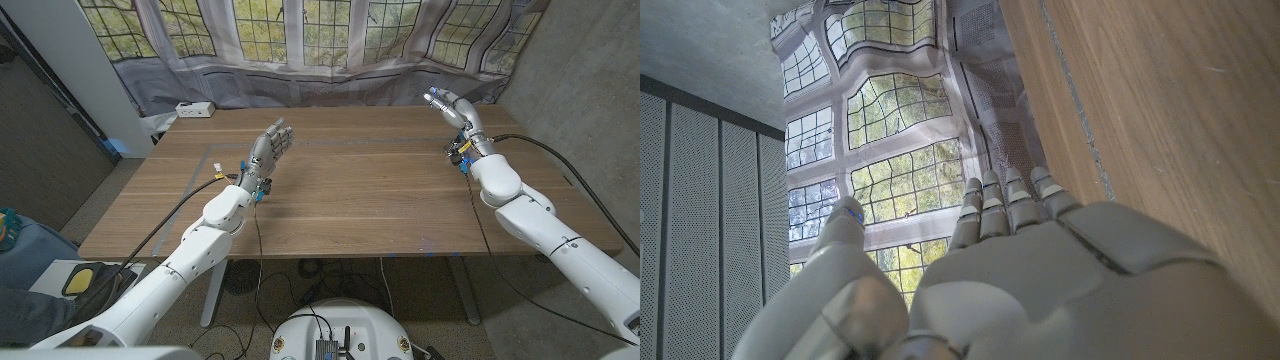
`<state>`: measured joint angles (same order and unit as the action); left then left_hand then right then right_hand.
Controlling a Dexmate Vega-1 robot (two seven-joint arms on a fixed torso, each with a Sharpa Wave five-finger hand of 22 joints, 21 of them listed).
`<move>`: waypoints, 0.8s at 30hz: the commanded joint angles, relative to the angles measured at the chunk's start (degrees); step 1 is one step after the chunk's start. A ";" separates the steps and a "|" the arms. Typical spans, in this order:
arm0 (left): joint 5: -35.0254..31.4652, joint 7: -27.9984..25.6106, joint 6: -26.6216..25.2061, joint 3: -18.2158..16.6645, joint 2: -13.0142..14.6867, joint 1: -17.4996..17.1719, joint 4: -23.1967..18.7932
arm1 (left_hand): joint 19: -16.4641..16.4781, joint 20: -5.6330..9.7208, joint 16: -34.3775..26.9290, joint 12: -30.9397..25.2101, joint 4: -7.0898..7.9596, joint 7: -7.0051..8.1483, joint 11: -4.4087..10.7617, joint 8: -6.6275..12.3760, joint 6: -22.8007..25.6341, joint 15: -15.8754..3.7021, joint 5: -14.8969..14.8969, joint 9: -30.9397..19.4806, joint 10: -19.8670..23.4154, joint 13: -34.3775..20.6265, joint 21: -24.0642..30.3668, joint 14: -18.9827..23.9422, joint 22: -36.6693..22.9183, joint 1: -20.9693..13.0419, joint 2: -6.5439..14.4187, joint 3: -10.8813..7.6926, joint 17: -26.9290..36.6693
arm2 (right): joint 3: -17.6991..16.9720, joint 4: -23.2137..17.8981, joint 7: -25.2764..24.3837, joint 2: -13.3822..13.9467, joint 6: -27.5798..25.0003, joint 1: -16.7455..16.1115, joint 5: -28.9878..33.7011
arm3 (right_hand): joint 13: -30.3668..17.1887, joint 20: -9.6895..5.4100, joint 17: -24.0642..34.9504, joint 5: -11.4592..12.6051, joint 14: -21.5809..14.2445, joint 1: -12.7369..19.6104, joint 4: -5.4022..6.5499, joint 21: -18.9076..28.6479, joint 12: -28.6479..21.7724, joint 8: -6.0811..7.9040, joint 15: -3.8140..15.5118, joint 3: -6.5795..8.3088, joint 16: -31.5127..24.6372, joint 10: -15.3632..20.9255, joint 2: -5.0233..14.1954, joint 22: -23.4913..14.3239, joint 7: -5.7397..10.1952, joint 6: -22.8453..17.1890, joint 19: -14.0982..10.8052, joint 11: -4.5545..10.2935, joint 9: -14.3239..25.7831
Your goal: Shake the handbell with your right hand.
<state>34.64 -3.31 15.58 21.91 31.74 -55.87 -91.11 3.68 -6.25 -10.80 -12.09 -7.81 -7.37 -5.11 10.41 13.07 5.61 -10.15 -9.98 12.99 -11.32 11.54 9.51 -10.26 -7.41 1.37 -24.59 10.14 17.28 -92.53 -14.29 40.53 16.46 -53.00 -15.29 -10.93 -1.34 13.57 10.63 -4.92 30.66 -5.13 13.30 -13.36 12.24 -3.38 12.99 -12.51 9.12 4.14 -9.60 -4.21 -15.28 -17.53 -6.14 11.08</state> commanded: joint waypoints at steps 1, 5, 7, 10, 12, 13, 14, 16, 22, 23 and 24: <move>-0.32 -1.16 0.93 -0.78 0.34 -1.59 -1.80 | 0.18 0.24 0.05 -0.05 -0.07 0.23 0.22 0.31 0.18 -0.16 0.11 -0.28 0.16 -0.24 -0.02 0.28 -0.13 -0.56 0.20 -0.41 0.19 | 0.20 2.38 6.59 -3.15 4.43 -0.64 -7.70 | -0.07 0.20 -0.06 -0.22 -0.72 -0.69 0.06 -0.39 0.08 -0.66 0.18 -0.26 -0.19 0.49 0.09 -0.18 -0.04 1.19 -0.92 0.03 0.06; -0.46 -1.20 0.97 -0.89 0.53 -1.72 -1.84 | 0.15 0.23 0.06 -0.02 -0.07 0.23 0.12 0.29 0.13 -0.17 0.12 -0.28 0.08 -0.24 -0.03 0.24 -0.13 -0.58 0.21 -0.41 0.19 | 0.44 3.41 8.14 -4.05 5.41 -0.62 -9.49 | -0.08 0.27 -0.06 -0.26 -0.81 -1.13 0.13 -0.49 0.15 -1.28 0.15 -0.42 -0.18 0.54 0.12 -0.19 0.09 2.63 -1.19 0.05 0.05; -0.37 -1.07 1.12 -0.84 0.39 -1.71 -1.66 | 0.15 0.21 0.08 -0.03 -0.08 0.24 0.15 0.29 0.12 -0.18 0.12 -0.28 0.09 -0.24 -0.03 0.19 -0.13 -0.58 0.21 -0.42 0.19 | 0.42 3.69 8.88 -4.61 5.45 -0.81 -11.08 | -0.08 0.30 -0.06 -0.29 -1.03 -1.34 0.17 -0.54 0.17 -1.49 0.06 -0.51 -0.25 0.57 0.09 -0.19 0.15 3.19 -1.24 0.04 0.04; -0.30 -0.83 1.12 -0.65 0.27 -1.70 -1.53 | 0.14 0.20 0.12 -0.03 -0.07 0.31 0.16 0.27 0.06 -0.05 0.12 -0.28 0.10 -0.24 -0.04 0.07 -0.13 -0.59 0.22 -0.42 0.19 | 0.38 4.17 9.90 -5.30 5.74 -1.07 -12.99 | -0.08 0.32 -0.06 -0.31 -0.81 -1.51 0.20 -0.62 0.21 -1.53 -0.03 -0.58 -0.14 0.53 0.05 -0.19 0.13 3.34 -1.18 -0.02 0.04; -0.28 -0.74 1.16 -0.57 0.23 -1.75 -1.49 | 0.12 0.19 0.12 -0.03 -0.07 0.24 0.15 0.25 0.02 -0.03 0.12 -0.28 0.08 -0.24 -0.05 0.06 -0.13 -0.59 0.22 -0.42 0.19 | 0.32 4.33 10.19 -5.66 5.78 -1.26 -13.88 | -0.08 0.38 -0.06 -0.32 -0.65 -1.67 0.24 -0.72 0.27 -1.57 -0.09 -0.64 -0.07 0.43 0.03 -0.19 0.09 3.48 -1.06 -0.04 0.03; -0.27 -0.77 1.17 -0.57 0.20 -1.81 -1.51 | 0.12 0.19 0.13 -0.04 -0.07 0.27 0.21 0.26 0.02 -0.02 0.12 -0.28 0.09 -0.24 -0.05 0.04 -0.13 -0.59 0.23 -0.43 0.19 | 0.31 4.40 10.34 -5.80 5.79 -1.34 -14.26 | -0.08 0.42 -0.06 -0.34 -0.52 -1.79 0.27 -0.83 0.30 -1.58 -0.13 -0.69 -0.01 0.40 0.02 -0.19 0.09 3.54 -0.86 -0.16 0.02; -0.30 -0.82 1.24 -0.56 0.17 -1.88 -1.52 | 0.10 0.20 0.12 -0.03 -0.07 0.25 0.11 0.26 0.02 -0.04 0.13 -0.28 0.07 -0.24 -0.06 0.03 -0.13 -0.60 0.23 -0.43 0.19 | 0.35 4.53 10.54 -5.85 5.90 -1.36 -14.39 | -0.08 0.46 -0.06 -0.34 -0.46 -1.84 0.28 -0.88 0.32 -1.57 -0.14 -0.71 0.02 0.36 0.02 -0.19 0.10 3.52 -0.78 -0.17 0.02; -0.29 -0.94 1.24 -0.60 0.17 -2.06 -1.61 | 0.09 0.17 0.12 0.00 -0.07 0.20 0.24 0.31 0.14 0.01 0.13 -0.28 0.00 -0.24 -0.06 0.03 -0.13 -0.61 0.24 -0.44 0.19 | 0.43 4.71 10.88 -5.97 6.03 -1.42 -14.71 | -0.09 0.54 -0.06 -0.36 -0.35 -2.01 0.32 -1.00 0.39 -1.56 -0.22 -0.78 0.07 0.24 0.00 -0.20 0.11 3.57 -0.59 -0.23 0.01; -0.27 -1.16 1.42 -0.70 0.10 -2.35 -1.37 | 0.72 2.19 0.08 -0.05 -0.08 -0.09 -0.27 0.30 0.09 0.28 0.14 -0.28 0.06 -0.23 0.16 0.05 -0.11 -0.67 0.28 -0.47 0.18 | 0.85 5.23 12.12 -6.39 5.95 -1.29 -15.89 | -0.09 0.54 -0.06 -0.43 0.67 -2.82 0.50 -1.57 0.76 -1.64 -0.61 -1.13 0.51 -0.45 -0.19 -0.21 0.05 3.99 0.43 -0.39 -0.02; -0.20 -1.02 1.53 -0.70 0.08 -2.39 -1.28 | 0.75 2.48 0.14 -0.04 -0.08 -0.07 -0.33 0.30 0.10 0.30 0.14 -0.28 0.03 -0.23 0.16 -0.10 -0.11 -0.67 0.29 -0.47 0.18 | 0.97 5.51 12.56 -6.48 5.99 -1.15 -16.14 | -0.09 0.65 -0.06 -0.45 0.83 -3.05 0.55 -1.76 0.84 -1.63 -0.66 -1.24 0.58 -0.61 -0.26 -0.22 0.05 4.03 0.84 -0.44 -0.04; -0.16 -0.97 1.60 -0.71 0.08 -2.45 -1.27 | 0.74 2.65 0.17 0.02 -0.09 -0.11 -0.45 0.30 0.09 0.31 0.14 -0.28 -0.13 -0.23 0.15 -0.21 -0.11 -0.69 0.29 -0.48 0.18 | 0.98 5.57 12.72 -6.64 5.86 -1.13 -16.57 | -0.09 0.79 -0.07 -0.47 0.89 -3.33 0.60 -1.89 0.80 -1.53 -0.69 -1.40 0.60 -0.43 -0.43 -0.23 0.23 3.83 1.13 -0.53 -0.06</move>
<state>34.37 -4.26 16.73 21.29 31.98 -57.78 -92.60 4.23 -4.27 -10.80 -12.09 -7.81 -7.37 -5.11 10.41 13.08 5.61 -10.15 -9.98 12.99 -11.32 11.54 9.51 -10.26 -7.42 1.37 -24.59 10.12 17.70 -88.31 -4.39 35.19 21.93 -54.20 -28.43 -10.93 -0.70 13.30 10.37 -4.37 27.98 -4.60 11.67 -12.81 10.78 -4.08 12.06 -12.25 8.78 3.88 -9.76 -4.18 -11.43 -17.11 -6.46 10.92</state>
